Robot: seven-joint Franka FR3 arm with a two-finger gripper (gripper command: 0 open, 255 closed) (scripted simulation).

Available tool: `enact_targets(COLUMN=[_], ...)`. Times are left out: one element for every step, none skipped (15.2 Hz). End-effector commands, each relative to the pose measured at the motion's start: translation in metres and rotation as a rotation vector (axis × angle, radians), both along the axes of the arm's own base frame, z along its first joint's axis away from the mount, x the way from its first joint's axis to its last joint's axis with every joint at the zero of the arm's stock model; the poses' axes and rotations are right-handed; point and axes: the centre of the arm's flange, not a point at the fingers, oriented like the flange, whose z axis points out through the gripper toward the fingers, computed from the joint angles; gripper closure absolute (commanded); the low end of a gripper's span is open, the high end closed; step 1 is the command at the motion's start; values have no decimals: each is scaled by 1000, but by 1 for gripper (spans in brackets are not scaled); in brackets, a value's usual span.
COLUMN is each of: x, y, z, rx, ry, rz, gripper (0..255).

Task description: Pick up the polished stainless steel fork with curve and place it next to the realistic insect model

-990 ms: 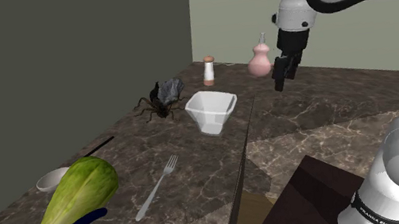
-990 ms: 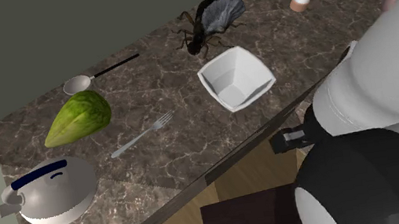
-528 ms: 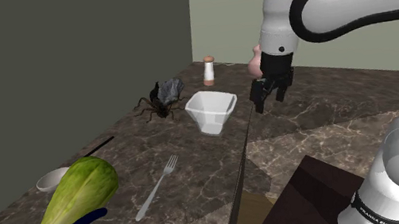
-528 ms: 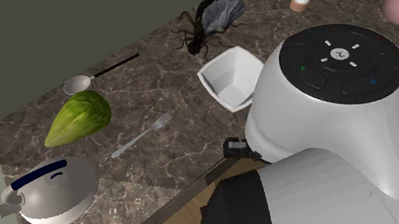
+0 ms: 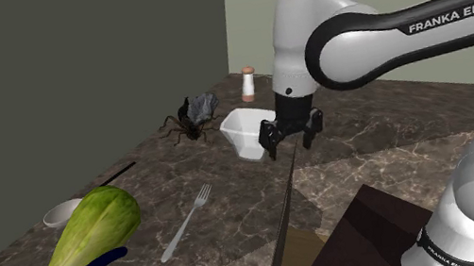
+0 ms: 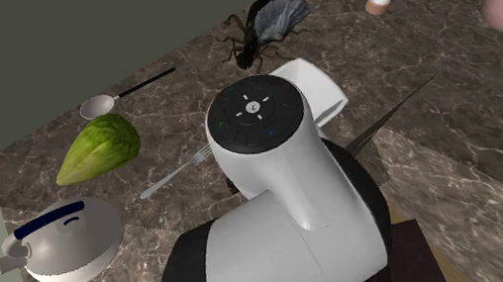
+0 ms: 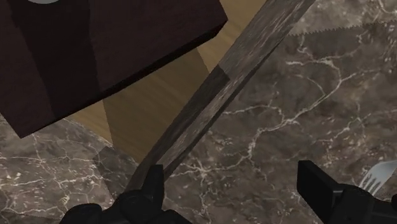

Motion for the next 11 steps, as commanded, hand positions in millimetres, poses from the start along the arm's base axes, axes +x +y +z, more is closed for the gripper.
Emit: enact_targets(x=[13, 19, 26, 33, 40, 47, 55, 63, 72, 81, 90], y=[20, 30, 40, 49, 59, 68, 76, 85, 93, 101, 109], z=[-14, -19, -25, -31, -36, -42, -48, -53, -59, -64, -69], rx=[6, 8, 10, 12, 14, 16, 19, 21, 23, 25, 27], ry=[-6, -9, -12, -15, -18, -21, -24, -27, -30, -32, -35], rz=[-73, -106, -140, -173, -206, -240, -273, -307, -340, -373, -407], gripper=[0, 0, 0, 0, 0, 0, 0, 0, 0, 0, 0])
